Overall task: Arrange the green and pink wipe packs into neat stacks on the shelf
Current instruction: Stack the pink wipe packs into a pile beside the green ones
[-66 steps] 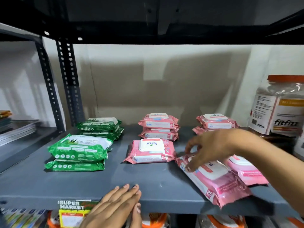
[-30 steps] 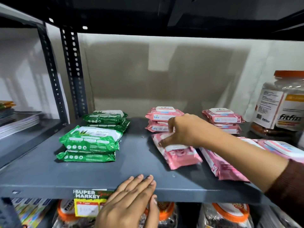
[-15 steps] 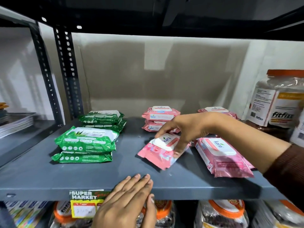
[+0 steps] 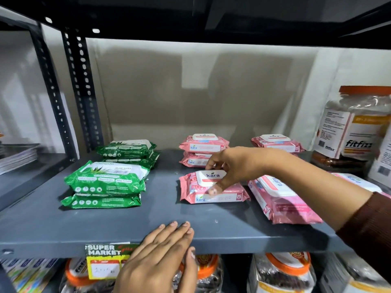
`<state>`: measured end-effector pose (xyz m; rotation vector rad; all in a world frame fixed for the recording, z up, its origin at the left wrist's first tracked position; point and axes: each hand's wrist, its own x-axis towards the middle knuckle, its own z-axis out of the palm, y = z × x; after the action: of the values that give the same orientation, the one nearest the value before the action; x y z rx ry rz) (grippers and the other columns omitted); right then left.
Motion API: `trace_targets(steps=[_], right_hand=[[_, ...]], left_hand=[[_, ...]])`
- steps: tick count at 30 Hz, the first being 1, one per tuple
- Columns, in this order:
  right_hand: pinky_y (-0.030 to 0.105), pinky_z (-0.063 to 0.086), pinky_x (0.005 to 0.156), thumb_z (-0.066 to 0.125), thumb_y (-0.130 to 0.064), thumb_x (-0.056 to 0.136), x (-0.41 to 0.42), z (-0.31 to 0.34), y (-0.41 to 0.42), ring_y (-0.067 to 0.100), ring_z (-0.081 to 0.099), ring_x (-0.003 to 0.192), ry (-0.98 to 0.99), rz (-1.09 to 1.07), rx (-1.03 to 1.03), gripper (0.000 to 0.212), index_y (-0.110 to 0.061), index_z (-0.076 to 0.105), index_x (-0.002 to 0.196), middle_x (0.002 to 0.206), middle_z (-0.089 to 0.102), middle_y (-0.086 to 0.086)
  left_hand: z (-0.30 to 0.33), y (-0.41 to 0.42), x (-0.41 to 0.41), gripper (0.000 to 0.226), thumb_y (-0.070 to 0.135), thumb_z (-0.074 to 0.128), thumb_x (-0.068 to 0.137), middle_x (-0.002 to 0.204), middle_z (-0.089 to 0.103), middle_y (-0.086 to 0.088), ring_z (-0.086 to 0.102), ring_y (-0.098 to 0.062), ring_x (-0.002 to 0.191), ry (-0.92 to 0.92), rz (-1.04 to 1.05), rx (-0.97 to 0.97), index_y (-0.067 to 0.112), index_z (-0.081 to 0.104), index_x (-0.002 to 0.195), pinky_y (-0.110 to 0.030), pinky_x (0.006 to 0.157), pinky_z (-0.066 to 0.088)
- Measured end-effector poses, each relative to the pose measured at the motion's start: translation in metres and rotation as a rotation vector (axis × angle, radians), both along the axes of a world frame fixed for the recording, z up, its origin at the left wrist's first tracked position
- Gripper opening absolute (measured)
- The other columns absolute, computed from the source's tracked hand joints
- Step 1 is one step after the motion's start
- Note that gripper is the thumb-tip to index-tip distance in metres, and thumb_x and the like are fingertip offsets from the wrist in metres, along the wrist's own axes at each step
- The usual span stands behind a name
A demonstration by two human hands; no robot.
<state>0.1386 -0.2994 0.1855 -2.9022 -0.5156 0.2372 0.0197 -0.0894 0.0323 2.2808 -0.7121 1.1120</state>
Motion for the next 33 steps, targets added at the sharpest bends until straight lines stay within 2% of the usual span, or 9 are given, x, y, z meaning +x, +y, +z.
trace_targets(steps=[5, 7, 10, 13, 16, 21, 25, 30, 33], right_hand=[[0.041, 0.061, 0.082, 0.068, -0.05, 0.086, -0.02, 0.039, -0.045, 0.027, 0.074, 0.081, -0.149, -0.199, -0.081, 0.041, -0.015, 0.071, 0.107, 0.097, 0.077, 0.006], [0.038, 0.063, 0.078, 0.067, -0.047, 0.088, -0.033, 0.04, -0.063, 0.028, 0.076, 0.078, -0.027, -0.379, -0.163, 0.044, -0.009, 0.069, 0.11, 0.1, 0.075, 0.014], [0.038, 0.062, 0.085, 0.069, -0.034, 0.09, -0.038, 0.03, -0.075, 0.026, 0.074, 0.097, 0.091, -0.346, -0.195, 0.04, -0.023, 0.063, 0.128, 0.115, 0.069, 0.007], [0.023, 0.047, 0.097, 0.073, -0.019, 0.088, -0.041, 0.036, -0.085, 0.015, 0.059, 0.125, 0.193, -0.186, -0.237, 0.064, -0.04, 0.049, 0.143, 0.137, 0.058, -0.01], [0.006, 0.043, 0.084, 0.084, -0.01, 0.077, -0.04, 0.036, -0.098, 0.008, 0.048, 0.134, 0.317, -0.166, -0.135, 0.082, -0.033, 0.048, 0.146, 0.142, 0.056, -0.008], [0.028, 0.05, 0.102, 0.089, -0.015, 0.066, -0.039, 0.025, -0.101, 0.011, 0.06, 0.121, 0.186, -0.134, -0.129, 0.077, -0.037, 0.058, 0.134, 0.127, 0.065, -0.008], [0.036, 0.055, 0.096, 0.089, -0.006, 0.063, -0.052, 0.041, -0.113, 0.019, 0.066, 0.108, 0.14, -0.127, 0.017, 0.075, -0.037, 0.058, 0.125, 0.114, 0.069, -0.001], [0.033, 0.058, 0.077, 0.077, -0.039, 0.065, -0.064, 0.074, -0.097, 0.017, 0.067, 0.085, -0.001, -0.162, 0.243, 0.047, -0.034, 0.068, 0.111, 0.098, 0.073, 0.003], [0.037, 0.058, 0.059, 0.073, -0.056, 0.066, -0.04, 0.07, -0.052, 0.024, 0.058, 0.071, -0.033, -0.222, 0.234, 0.056, -0.013, 0.067, 0.101, 0.085, 0.057, 0.009]], left_hand=[[-0.004, 0.013, 0.005, 0.051, 0.039, 0.032, 0.098, 0.12, 0.072, 0.009, 0.056, -0.004, 0.119, 0.039, 0.002, 0.095, 0.018, 0.079, 0.103, -0.028, 0.102, 0.039], [-0.005, 0.014, 0.01, 0.058, 0.042, 0.028, 0.099, 0.12, 0.072, 0.007, 0.054, -0.004, 0.118, 0.047, -0.015, 0.116, 0.016, 0.079, 0.102, -0.024, 0.106, 0.034], [-0.006, 0.01, 0.014, 0.06, 0.043, 0.027, 0.099, 0.116, 0.073, 0.005, 0.055, -0.005, 0.116, 0.059, -0.012, 0.107, 0.014, 0.08, 0.099, -0.022, 0.107, 0.03], [-0.008, 0.005, 0.016, 0.061, 0.044, 0.027, 0.099, 0.115, 0.073, 0.005, 0.055, -0.006, 0.118, 0.064, -0.026, 0.089, 0.013, 0.08, 0.098, -0.022, 0.107, 0.03], [-0.008, -0.001, 0.02, 0.061, 0.045, 0.027, 0.098, 0.119, 0.068, 0.009, 0.048, -0.003, 0.126, 0.05, -0.064, 0.087, 0.014, 0.079, 0.099, -0.022, 0.107, 0.029], [-0.006, -0.006, 0.02, 0.059, 0.044, 0.028, 0.099, 0.116, 0.072, 0.006, 0.055, -0.005, 0.116, 0.039, -0.076, 0.075, 0.015, 0.079, 0.099, -0.023, 0.106, 0.031], [-0.009, -0.013, 0.019, 0.054, 0.043, 0.032, 0.097, 0.117, 0.072, 0.011, 0.056, -0.002, 0.115, 0.005, -0.07, 0.03, 0.019, 0.08, 0.099, -0.028, 0.102, 0.04], [-0.007, -0.016, 0.018, 0.052, 0.043, 0.032, 0.097, 0.115, 0.073, 0.012, 0.056, 0.001, 0.113, 0.013, -0.077, 0.038, 0.021, 0.08, 0.098, -0.023, 0.103, 0.037], [-0.008, -0.01, 0.016, 0.054, 0.044, 0.031, 0.098, 0.116, 0.072, 0.013, 0.056, 0.002, 0.115, 0.043, -0.053, 0.03, 0.022, 0.08, 0.099, -0.022, 0.104, 0.037]])
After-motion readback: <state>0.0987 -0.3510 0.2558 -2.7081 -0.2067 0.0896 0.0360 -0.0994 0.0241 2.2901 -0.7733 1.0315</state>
